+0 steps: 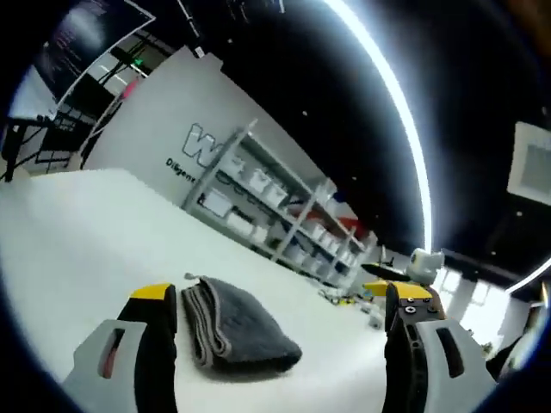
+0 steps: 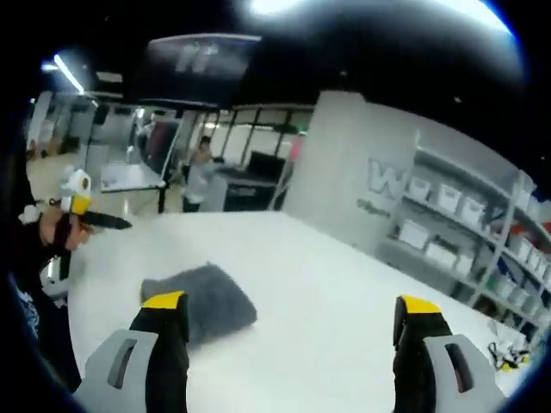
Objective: Open the folded towel by lifting each exposed corner and separating the folded layers until the towel lies flat within the target outline without major curled edges
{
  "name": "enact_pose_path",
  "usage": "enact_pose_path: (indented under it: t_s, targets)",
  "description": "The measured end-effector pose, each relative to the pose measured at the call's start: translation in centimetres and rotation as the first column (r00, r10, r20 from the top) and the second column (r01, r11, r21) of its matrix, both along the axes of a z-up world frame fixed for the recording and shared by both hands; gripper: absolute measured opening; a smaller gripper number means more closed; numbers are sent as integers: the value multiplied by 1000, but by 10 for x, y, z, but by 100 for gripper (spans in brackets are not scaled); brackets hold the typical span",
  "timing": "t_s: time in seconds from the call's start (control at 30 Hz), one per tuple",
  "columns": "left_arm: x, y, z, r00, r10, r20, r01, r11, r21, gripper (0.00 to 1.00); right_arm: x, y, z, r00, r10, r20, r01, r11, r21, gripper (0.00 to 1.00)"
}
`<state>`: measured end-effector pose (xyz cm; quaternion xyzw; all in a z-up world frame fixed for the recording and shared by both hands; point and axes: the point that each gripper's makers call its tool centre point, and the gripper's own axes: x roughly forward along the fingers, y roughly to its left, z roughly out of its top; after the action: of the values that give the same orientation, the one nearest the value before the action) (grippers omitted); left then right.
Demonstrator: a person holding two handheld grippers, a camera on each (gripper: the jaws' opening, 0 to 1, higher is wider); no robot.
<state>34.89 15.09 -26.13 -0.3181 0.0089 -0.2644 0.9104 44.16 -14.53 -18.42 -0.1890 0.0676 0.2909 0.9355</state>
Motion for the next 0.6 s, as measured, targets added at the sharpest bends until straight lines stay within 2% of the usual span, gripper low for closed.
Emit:
enact_pose_path:
  t_s: [0.13,0.17,0.23,0.33,0.43,0.6]
  targets:
    - [2,4,-8,999,28,-21,-29,999,-29,97,2,1,11,1000,4,12,-3,999,-34,99]
    - [6,14,-13,995,93,-30,-94,995,-33,94,3,2,13,1000,5,14,-5,999,-40,99]
    - [7,18,-17,992,119,-38,-120,992,-35,92,5,4,14,1000,10,12,-9,998,-64,99]
    - [9,24,-20,984,171,-52,-175,982,-75,100,10,8,12,1000,17,-4,-17,992,-126,99]
    - [8,16,-26,984,163,-67,-168,982,-83,100,14,16,15,999,38,-15,-40,982,-184,99]
    - [6,-5,-40,988,108,-106,-120,987,-107,100,19,25,26,998,57,-9,-57,972,-229,99]
